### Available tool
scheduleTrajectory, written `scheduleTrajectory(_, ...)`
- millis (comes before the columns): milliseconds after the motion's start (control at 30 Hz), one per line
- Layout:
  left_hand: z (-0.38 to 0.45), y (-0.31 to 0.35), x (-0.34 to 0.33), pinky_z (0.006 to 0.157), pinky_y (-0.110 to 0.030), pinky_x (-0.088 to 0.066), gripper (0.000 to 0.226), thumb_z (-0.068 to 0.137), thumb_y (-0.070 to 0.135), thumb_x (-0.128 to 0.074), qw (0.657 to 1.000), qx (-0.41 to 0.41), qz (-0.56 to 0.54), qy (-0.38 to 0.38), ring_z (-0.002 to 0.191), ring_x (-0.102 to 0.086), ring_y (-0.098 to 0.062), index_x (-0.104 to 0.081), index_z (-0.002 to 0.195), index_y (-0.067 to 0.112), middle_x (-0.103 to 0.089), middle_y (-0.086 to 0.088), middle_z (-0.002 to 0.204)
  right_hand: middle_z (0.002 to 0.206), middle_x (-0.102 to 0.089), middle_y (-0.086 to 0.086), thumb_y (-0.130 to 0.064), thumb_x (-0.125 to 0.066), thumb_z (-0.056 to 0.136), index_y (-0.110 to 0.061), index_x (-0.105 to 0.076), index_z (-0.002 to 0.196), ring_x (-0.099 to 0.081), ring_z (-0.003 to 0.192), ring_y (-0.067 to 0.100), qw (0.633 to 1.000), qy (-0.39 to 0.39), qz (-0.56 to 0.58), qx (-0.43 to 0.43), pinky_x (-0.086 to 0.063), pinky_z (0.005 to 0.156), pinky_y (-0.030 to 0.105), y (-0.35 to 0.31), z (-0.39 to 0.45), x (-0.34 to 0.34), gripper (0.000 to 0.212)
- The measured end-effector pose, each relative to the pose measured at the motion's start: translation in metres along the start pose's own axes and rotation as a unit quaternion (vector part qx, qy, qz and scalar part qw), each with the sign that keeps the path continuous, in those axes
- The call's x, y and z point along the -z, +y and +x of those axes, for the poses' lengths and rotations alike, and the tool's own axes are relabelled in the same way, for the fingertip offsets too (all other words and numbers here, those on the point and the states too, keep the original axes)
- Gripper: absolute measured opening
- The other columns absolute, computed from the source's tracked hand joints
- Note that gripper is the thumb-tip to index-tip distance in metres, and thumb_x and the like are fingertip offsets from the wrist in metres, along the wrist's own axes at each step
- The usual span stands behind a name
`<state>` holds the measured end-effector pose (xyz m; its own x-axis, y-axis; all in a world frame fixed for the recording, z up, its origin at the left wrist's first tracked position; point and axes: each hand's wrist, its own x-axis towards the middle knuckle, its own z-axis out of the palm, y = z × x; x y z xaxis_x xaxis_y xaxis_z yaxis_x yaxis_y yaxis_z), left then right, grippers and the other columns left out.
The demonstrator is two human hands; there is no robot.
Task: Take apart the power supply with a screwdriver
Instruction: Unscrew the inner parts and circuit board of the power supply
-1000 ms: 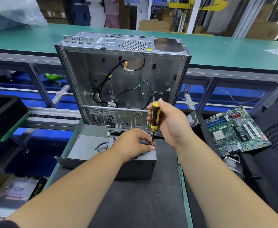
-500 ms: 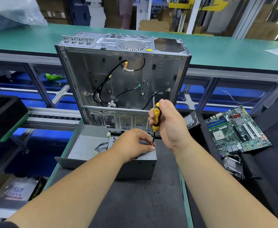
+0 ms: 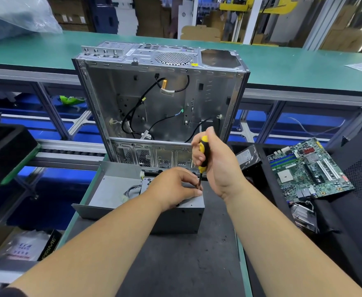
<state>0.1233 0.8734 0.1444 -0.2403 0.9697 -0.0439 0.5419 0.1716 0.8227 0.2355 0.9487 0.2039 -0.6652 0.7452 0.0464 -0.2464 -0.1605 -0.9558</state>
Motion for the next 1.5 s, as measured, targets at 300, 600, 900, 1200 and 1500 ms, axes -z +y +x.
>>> scheduleTrajectory(300, 0.0, 0.0, -0.001, 0.101, -0.026, -0.044, 0.014, 0.074, 0.035, -0.085, 1.0, 0.003, 0.01, 0.007, 0.103, -0.058, 0.007, -0.076, 0.079, 0.044, -0.063, 0.026, 0.101, 0.075, -0.056, -0.001, -0.04, -0.055, 0.093, -0.017, -0.053, 0.081, -0.051, 0.065, 0.015, 1.0, 0.006, -0.017, 0.0, -0.046, 0.067, 0.027, -0.007, -0.001, 0.01, 0.026)
scheduleTrajectory(600, 0.0, -0.002, -0.001, 0.097, -0.023, -0.044, 0.013, 0.073, 0.034, -0.085, 1.0, -0.001, 0.001, 0.007, 0.101, -0.056, 0.01, -0.076, 0.076, 0.044, -0.063, 0.024, 0.101, 0.058, -0.046, 0.0, -0.045, -0.028, 0.107, -0.016, -0.067, 0.076, -0.041, 0.058, 0.013, 0.999, -0.016, -0.029, -0.015, -0.039, 0.061, 0.024, -0.005, -0.003, 0.0, 0.058)
scheduleTrajectory(900, 0.001, -0.002, -0.001, 0.095, -0.016, -0.041, 0.01, 0.074, 0.034, -0.085, 1.0, 0.0, 0.01, 0.011, 0.102, -0.056, 0.011, -0.078, 0.079, 0.038, -0.064, 0.024, 0.101, 0.069, -0.05, -0.003, -0.037, -0.053, 0.092, -0.018, -0.044, 0.084, -0.043, 0.062, 0.014, 1.0, -0.001, -0.019, 0.013, -0.039, 0.06, 0.022, -0.001, 0.0, 0.008, 0.022)
scheduleTrajectory(1200, 0.003, -0.002, -0.002, 0.099, -0.023, -0.043, 0.01, 0.074, 0.036, -0.085, 1.0, 0.008, 0.02, 0.005, 0.105, -0.057, 0.006, -0.079, 0.083, 0.036, -0.062, 0.023, 0.104, 0.069, -0.054, 0.004, -0.033, -0.031, 0.108, -0.008, -0.068, 0.085, -0.048, 0.065, 0.015, 1.0, -0.01, 0.026, -0.005, -0.044, 0.067, 0.026, -0.006, 0.001, 0.011, 0.05)
scheduleTrajectory(1500, 0.003, -0.003, -0.002, 0.095, -0.019, -0.043, 0.01, 0.073, 0.035, -0.085, 1.0, 0.02, 0.004, 0.007, 0.102, -0.057, 0.009, -0.078, 0.079, 0.036, -0.063, 0.024, 0.103, 0.066, -0.046, -0.004, -0.038, -0.047, 0.096, -0.016, -0.047, 0.09, -0.039, 0.061, 0.014, 1.0, -0.006, -0.004, 0.019, -0.036, 0.062, 0.025, -0.001, -0.001, 0.007, 0.023)
